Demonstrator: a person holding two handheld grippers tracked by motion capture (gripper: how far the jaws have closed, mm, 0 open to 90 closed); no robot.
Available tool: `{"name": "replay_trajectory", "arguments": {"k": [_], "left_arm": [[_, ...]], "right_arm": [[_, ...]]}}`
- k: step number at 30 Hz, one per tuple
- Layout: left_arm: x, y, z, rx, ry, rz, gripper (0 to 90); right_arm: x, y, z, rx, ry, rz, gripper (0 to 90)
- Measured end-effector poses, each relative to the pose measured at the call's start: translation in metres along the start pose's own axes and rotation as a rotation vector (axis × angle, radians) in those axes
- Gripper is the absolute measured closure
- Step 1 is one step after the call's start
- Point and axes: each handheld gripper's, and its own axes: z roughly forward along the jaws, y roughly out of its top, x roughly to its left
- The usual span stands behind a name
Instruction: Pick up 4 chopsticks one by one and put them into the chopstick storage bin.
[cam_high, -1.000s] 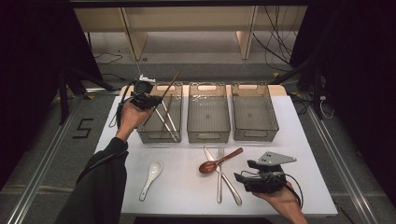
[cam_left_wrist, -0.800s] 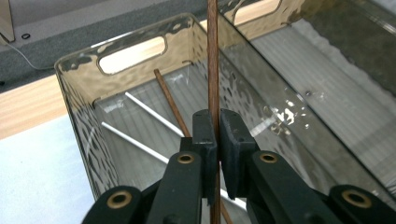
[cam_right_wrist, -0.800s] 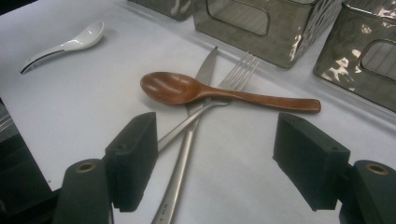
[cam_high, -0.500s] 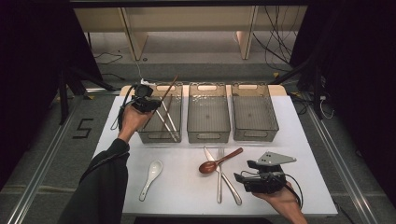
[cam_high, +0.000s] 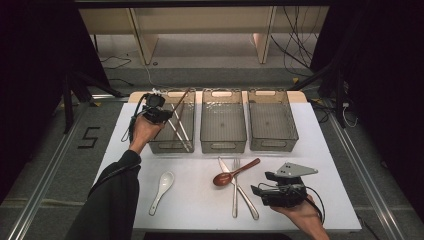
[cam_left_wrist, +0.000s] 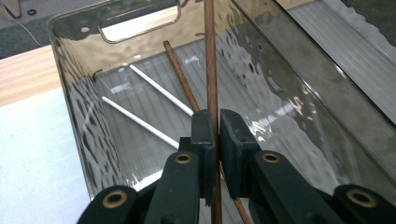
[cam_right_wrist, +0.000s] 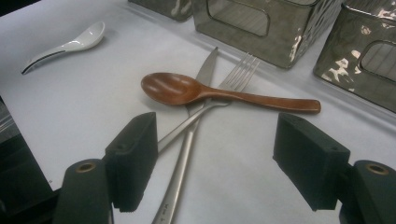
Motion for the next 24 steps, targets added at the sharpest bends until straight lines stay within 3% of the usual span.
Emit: {"name": "replay_trajectory", "arguments": {"k": [3, 8, 13, 24], "left_arm": [[-0.001, 0.0, 0.0, 0.011, 0.011, -0.012, 62.4], [-0.007, 0.003, -0.008, 0.038, -0.018, -0.009, 45.1], [-0.014, 0.004, -0.022, 0.045, -0.078, -0.032, 37.6], [-0.025, -0.01, -0.055, 0.033, -0.152, -0.026, 25.7]], "right_arm": [[0.0, 0.0, 0.0, -0.002, 0.001, -0.002, 31.4], [0.0, 0.0, 0.0, -0.001, 0.0, 0.0, 31.4], [0.001, 0.0, -0.001, -0.002, -0.002, -0.002, 31.4], [0.001, 0.0, -0.002, -0.005, -0.004, 0.0, 31.4]]}}
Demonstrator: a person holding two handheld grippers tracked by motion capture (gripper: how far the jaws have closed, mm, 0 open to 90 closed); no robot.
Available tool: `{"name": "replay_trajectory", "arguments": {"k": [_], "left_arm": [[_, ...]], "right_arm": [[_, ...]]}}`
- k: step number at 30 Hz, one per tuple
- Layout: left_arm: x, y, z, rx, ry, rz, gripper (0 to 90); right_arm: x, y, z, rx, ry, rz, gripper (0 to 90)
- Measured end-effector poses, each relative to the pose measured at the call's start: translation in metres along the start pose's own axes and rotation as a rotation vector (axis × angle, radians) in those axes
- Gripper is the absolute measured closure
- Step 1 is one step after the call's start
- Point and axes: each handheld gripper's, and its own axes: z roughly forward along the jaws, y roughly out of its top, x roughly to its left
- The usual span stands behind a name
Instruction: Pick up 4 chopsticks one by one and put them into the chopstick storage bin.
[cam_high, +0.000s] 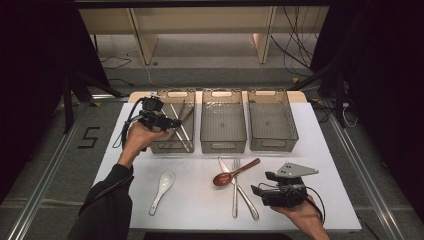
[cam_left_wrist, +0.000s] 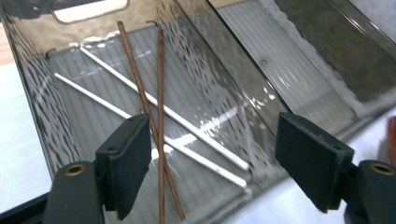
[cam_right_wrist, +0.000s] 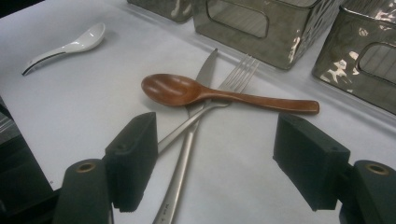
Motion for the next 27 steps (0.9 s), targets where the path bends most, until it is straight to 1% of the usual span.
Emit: {"name": "replay_trajectory", "arguments": {"k": [3, 5, 13, 16, 17, 19, 22, 25, 26, 27], "left_arm": [[-0.004, -0.008, -0.007, -0.01, -0.012, -0.005, 24.6], [-0.006, -0.013, -0.009, -0.001, -0.011, 0.001, 24.1], [-0.011, -0.038, -0.019, 0.018, -0.013, -0.009, 22.8], [-0.014, -0.047, -0.024, 0.024, -0.015, 0.001, 22.1], [-0.015, -0.05, -0.025, 0.03, -0.015, 0.007, 22.0], [-0.016, -0.056, -0.027, 0.037, -0.016, 0.006, 21.8], [-0.017, -0.067, -0.027, 0.066, -0.015, 0.007, 21.5], [-0.018, -0.074, -0.027, 0.093, -0.002, 0.009, 21.2], [-0.019, -0.077, -0.028, 0.094, -0.001, -0.001, 21.1], [-0.02, -0.079, -0.028, 0.102, 0.0, -0.003, 21.0]], "right_arm": [[0.0, 0.0, 0.0, 0.0, 0.0, 0.0, 31.4], [0.0, 0.0, 0.0, 0.001, 0.001, 0.0, 31.4], [0.0, -0.001, 0.0, 0.0, 0.001, 0.002, 31.4], [0.0, -0.001, 0.001, 0.0, 0.002, 0.002, 31.4], [0.0, -0.001, 0.001, 0.002, 0.002, 0.001, 31.4], [0.0, -0.001, 0.001, 0.001, 0.003, 0.003, 31.4], [0.0, -0.001, 0.001, 0.001, 0.004, 0.003, 31.4], [0.0, -0.001, 0.001, 0.001, 0.005, 0.001, 31.4], [0.0, -0.001, 0.002, 0.0, 0.006, 0.001, 31.4], [0.0, -0.001, 0.001, 0.0, 0.007, 0.002, 31.4]]}}
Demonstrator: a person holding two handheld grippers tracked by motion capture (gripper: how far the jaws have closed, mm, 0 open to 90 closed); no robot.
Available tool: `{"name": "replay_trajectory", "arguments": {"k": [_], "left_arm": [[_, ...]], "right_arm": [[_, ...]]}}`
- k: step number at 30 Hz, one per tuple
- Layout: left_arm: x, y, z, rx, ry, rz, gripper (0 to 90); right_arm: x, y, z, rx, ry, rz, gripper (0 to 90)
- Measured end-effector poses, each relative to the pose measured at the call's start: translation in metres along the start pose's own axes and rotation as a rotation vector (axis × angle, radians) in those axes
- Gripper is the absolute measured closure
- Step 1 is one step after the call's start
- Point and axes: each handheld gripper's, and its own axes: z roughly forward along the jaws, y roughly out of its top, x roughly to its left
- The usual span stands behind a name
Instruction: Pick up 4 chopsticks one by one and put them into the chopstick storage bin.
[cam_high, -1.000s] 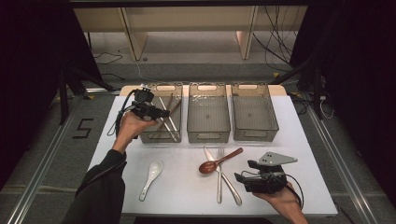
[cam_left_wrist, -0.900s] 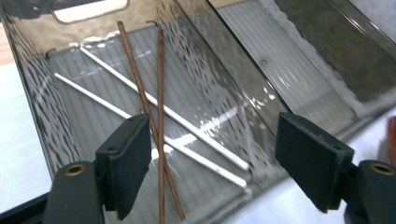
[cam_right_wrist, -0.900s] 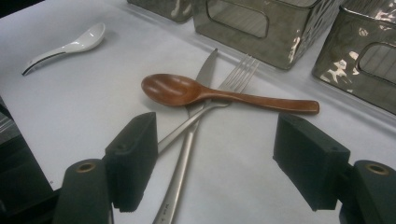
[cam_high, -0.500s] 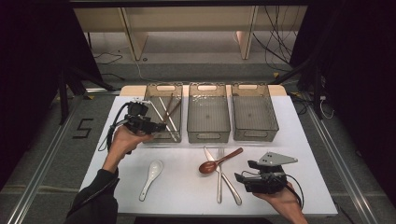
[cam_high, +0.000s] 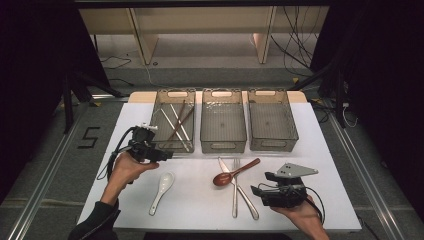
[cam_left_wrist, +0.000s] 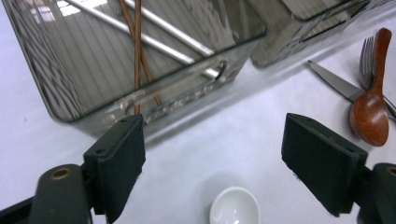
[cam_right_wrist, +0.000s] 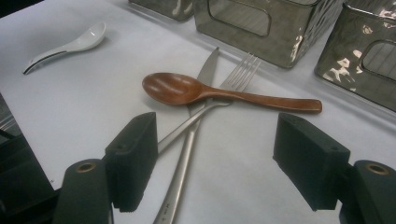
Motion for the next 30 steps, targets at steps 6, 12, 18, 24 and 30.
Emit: {"name": "replay_trajectory", "arguments": {"k": [6, 12, 18, 24, 30], "left_arm": [[-0.006, -0.012, 0.001, 0.024, -0.002, 0.002, 19.6], [-0.01, -0.021, -0.001, 0.035, -0.01, 0.012, 18.9], [-0.013, -0.032, -0.001, 0.056, -0.017, 0.015, 18.7], [-0.013, -0.045, 0.001, 0.095, -0.013, 0.018, 18.7], [-0.012, -0.055, 0.006, 0.129, 0.002, 0.016, 18.7]], "right_arm": [[-0.002, -0.001, -0.001, -0.003, 0.0, 0.003, 31.4], [-0.004, -0.001, -0.001, -0.013, -0.002, 0.006, 31.4], [-0.002, -0.001, -0.002, -0.026, -0.004, 0.007, 31.3], [-0.002, -0.002, -0.005, -0.046, -0.008, 0.006, 31.2], [-0.003, -0.003, -0.008, -0.067, -0.012, 0.018, 31.2]]}}
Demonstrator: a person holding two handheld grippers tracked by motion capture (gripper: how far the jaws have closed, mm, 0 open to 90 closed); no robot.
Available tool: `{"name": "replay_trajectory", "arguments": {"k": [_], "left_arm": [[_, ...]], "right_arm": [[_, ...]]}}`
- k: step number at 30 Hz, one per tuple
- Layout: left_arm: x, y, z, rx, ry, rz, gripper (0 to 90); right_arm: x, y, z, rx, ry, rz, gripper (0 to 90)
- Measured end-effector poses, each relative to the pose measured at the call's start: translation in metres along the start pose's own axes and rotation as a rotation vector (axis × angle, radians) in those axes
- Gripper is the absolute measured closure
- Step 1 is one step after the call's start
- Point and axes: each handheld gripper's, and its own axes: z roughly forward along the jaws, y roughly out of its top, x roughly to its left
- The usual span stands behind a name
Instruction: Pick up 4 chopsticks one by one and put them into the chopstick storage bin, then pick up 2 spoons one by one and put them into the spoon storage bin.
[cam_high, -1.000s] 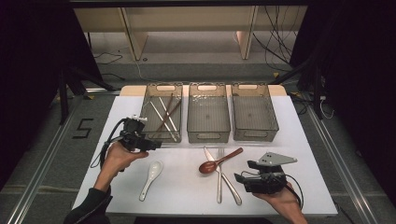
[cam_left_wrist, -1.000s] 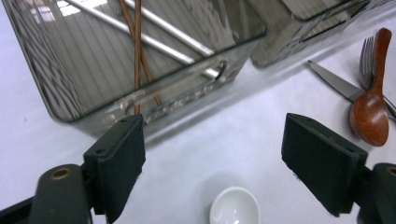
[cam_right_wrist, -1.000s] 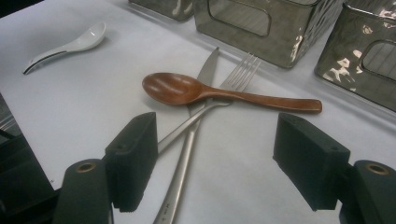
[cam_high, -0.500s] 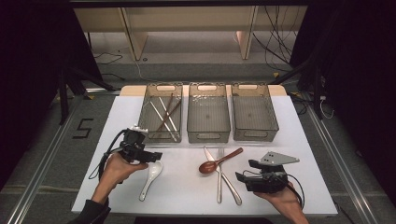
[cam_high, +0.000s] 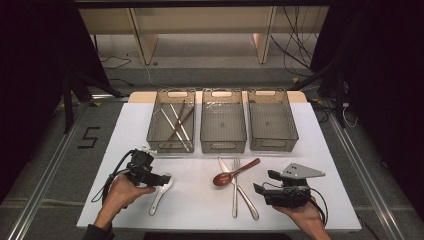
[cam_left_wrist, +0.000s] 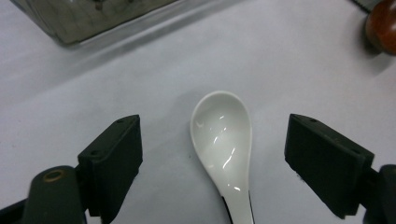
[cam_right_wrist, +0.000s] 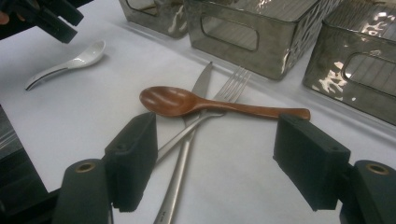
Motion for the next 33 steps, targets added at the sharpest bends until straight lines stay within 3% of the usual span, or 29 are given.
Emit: {"name": "replay_trajectory", "arguments": {"k": [15, 27, 33], "left_arm": [[-0.009, -0.011, 0.004, 0.12, 0.019, 0.019, 22.4], [-0.017, -0.02, 0.005, 0.219, 0.016, 0.07, 46.0], [-0.018, -0.022, 0.007, 0.245, -0.01, 0.082, 59.2]], "right_arm": [[0.0, -0.002, 0.001, 0.004, 0.004, -0.001, 31.2], [0.003, 0.0, 0.003, 0.008, 0.006, -0.011, 31.2], [0.004, 0.0, 0.004, 0.012, 0.004, -0.016, 31.2]]}}
